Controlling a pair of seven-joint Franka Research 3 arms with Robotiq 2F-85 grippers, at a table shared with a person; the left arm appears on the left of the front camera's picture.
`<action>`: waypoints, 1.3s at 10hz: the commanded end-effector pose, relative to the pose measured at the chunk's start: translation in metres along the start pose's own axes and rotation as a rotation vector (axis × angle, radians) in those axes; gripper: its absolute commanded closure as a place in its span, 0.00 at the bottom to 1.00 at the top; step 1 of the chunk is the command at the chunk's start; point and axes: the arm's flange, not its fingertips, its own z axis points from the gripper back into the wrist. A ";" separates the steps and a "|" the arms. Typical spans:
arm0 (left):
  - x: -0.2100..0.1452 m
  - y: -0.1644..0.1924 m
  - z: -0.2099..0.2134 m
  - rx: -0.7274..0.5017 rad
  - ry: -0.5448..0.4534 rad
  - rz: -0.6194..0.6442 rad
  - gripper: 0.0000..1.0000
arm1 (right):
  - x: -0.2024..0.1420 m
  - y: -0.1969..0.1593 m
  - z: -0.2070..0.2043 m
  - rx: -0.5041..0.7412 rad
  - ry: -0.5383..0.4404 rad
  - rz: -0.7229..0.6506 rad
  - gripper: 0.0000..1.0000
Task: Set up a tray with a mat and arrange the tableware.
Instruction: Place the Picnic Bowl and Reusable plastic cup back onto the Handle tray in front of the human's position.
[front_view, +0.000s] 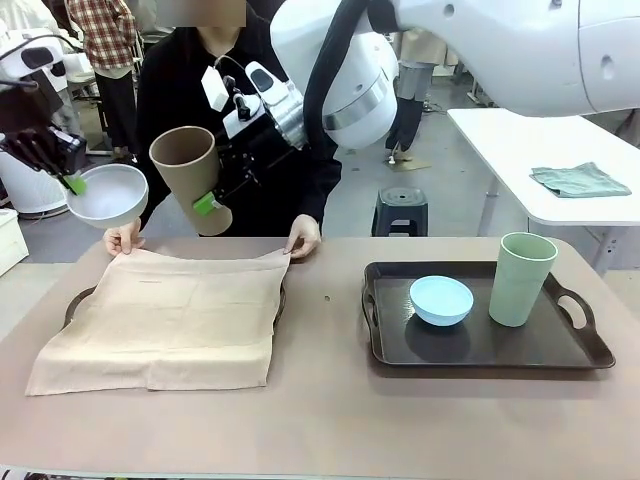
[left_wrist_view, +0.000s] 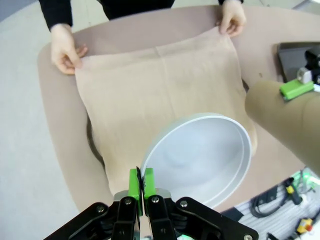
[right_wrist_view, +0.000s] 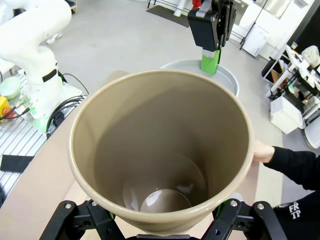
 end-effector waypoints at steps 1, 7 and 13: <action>-0.002 0.011 -0.026 -0.063 0.021 -0.019 0.96 | -0.028 -0.003 -0.010 0.022 -0.053 0.009 0.15; -0.001 0.012 -0.044 -0.025 0.048 -0.015 0.96 | -0.050 -0.008 -0.020 0.042 -0.014 0.000 0.15; 0.005 0.007 -0.116 0.004 0.087 -0.016 0.96 | -0.110 -0.009 -0.051 0.057 -0.087 0.007 0.15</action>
